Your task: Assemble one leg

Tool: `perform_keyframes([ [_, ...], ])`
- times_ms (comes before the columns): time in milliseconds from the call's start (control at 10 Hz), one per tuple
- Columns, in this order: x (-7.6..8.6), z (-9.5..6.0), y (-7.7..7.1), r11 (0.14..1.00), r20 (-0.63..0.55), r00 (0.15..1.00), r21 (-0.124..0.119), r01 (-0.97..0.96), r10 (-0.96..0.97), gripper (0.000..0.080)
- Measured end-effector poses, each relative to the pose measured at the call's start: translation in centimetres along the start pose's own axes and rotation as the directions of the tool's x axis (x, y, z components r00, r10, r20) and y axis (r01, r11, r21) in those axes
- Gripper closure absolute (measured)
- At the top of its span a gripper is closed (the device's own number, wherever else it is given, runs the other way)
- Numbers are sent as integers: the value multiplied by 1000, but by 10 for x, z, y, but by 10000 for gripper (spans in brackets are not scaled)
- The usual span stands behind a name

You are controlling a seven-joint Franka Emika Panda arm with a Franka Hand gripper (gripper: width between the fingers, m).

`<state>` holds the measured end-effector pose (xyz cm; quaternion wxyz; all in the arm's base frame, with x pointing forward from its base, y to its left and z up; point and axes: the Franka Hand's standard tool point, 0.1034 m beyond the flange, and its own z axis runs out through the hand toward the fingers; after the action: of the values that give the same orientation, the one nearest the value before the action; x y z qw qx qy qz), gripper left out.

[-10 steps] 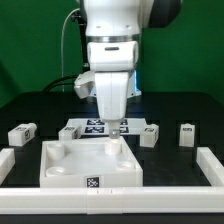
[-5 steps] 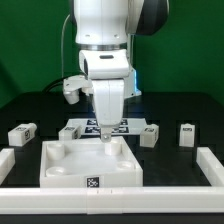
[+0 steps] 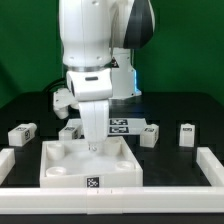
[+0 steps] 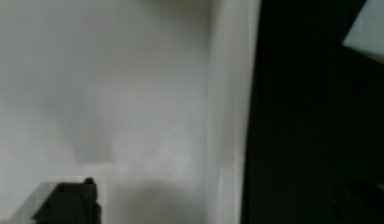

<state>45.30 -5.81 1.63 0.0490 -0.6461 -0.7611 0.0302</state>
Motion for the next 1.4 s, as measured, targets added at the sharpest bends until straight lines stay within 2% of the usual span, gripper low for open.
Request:
perform_keyframes([
  [200,2,6,-6,1000,-5,1000,14,-2,2,150],
  [400,5,6,-5,1000,-7,1000,14,4,-4,170],
  [500,4,6,-6,1000,-7,1000,15,2,-2,317],
  [600,4,6,-6,1000,-7,1000,15,2,-2,317],
  [700,4,6,-6,1000,-7,1000,15,2,-2,518],
  [800,4,6,-6,1000,-7,1000,15,2,-2,518],
  [900,4,6,-6,1000,-7,1000,15,2,-2,693],
  [1000,4,5,-4,1000,-5,1000,8,2,-2,693],
  [1100,4,5,-4,1000,-5,1000,6,2,-2,733],
  [1400,3,5,-3,1000,-5,1000,5,2,-2,733],
])
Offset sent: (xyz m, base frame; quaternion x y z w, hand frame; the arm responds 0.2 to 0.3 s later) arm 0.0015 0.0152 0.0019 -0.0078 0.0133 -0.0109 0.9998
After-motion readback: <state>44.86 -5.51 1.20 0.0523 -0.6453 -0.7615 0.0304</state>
